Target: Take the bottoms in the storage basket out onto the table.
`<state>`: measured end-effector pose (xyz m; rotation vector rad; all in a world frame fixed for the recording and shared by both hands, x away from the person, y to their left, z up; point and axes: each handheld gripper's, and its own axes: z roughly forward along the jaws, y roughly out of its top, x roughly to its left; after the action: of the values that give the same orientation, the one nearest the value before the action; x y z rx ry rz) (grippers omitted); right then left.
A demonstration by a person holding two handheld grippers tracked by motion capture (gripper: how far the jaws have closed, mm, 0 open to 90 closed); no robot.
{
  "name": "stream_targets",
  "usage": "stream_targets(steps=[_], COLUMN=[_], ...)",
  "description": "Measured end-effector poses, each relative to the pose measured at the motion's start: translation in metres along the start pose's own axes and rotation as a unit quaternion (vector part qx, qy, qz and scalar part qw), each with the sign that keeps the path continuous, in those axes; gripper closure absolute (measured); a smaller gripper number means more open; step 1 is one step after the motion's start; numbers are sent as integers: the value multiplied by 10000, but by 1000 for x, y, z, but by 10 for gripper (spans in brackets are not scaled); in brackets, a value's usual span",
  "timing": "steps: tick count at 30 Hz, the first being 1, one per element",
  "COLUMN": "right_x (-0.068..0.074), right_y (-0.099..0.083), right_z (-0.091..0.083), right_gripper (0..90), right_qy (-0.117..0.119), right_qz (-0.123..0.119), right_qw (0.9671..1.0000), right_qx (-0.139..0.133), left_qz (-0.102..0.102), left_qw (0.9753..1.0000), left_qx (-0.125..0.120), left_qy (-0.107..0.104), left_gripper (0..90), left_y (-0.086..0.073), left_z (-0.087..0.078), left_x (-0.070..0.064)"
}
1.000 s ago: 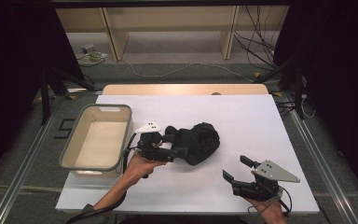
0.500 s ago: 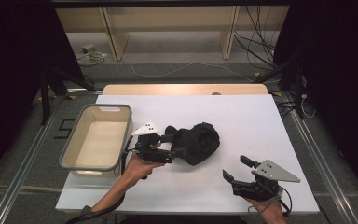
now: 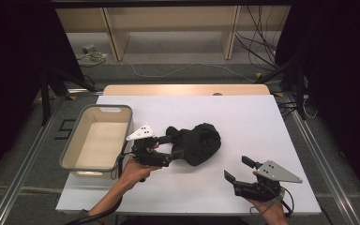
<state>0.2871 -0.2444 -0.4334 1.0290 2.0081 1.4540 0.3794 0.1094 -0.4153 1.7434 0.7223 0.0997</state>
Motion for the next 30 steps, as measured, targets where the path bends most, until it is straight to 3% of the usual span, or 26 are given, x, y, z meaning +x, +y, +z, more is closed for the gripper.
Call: stream_targets(steps=[14, 30], right_x=[0, 0], right_y=[0, -1], right_z=[0, 1], right_gripper=[199, 198], right_qy=[6, 12], right_qz=[5, 5], right_qw=[10000, 10000], right_qx=[-13, 0], left_qz=[184, 465], left_qw=[9996, 9980], left_qx=[-219, -388], left_qy=[-61, 189], left_gripper=[153, 141], left_y=[-3, -16], left_z=[-11, -17], left_x=[-2, -10])
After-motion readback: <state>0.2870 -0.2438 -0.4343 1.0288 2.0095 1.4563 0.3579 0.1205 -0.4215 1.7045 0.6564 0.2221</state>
